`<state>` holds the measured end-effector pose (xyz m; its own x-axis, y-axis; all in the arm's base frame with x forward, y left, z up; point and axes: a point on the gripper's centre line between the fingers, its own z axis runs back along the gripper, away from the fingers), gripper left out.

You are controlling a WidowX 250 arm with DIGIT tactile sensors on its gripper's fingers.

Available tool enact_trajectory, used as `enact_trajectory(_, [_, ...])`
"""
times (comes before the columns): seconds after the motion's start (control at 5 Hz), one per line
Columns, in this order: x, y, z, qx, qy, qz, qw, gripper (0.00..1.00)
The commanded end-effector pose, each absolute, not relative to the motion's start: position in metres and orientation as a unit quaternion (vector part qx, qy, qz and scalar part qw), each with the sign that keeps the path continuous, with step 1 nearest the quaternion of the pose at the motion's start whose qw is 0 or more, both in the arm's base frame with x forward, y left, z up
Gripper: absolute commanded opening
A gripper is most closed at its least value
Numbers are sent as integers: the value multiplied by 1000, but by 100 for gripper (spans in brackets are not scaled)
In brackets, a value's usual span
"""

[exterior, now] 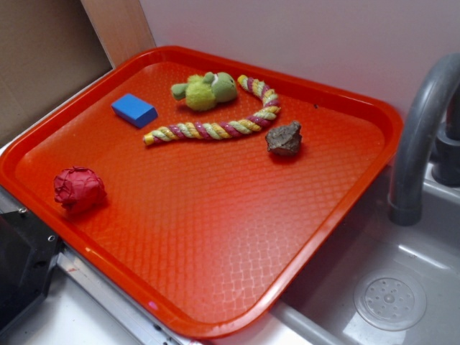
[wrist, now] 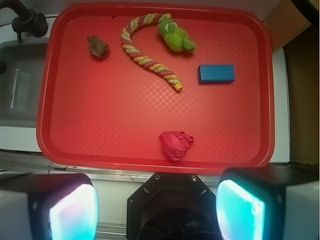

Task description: Grab the rock.

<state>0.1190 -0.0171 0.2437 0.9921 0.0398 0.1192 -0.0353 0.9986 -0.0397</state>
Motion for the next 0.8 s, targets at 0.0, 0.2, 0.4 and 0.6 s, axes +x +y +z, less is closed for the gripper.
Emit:
enact_trajectory(0.0, [119,-17,244,-19,-60,19,998,100])
enact_trajectory(0.2, [148,-19,220,-90,-133,-78,984,100])
enact_trajectory(0.4, [175,-33,196,-80,-180,-134,971,100])
enact_trajectory(0.6, [200,-62,163,-92,-203,-206,953,100])
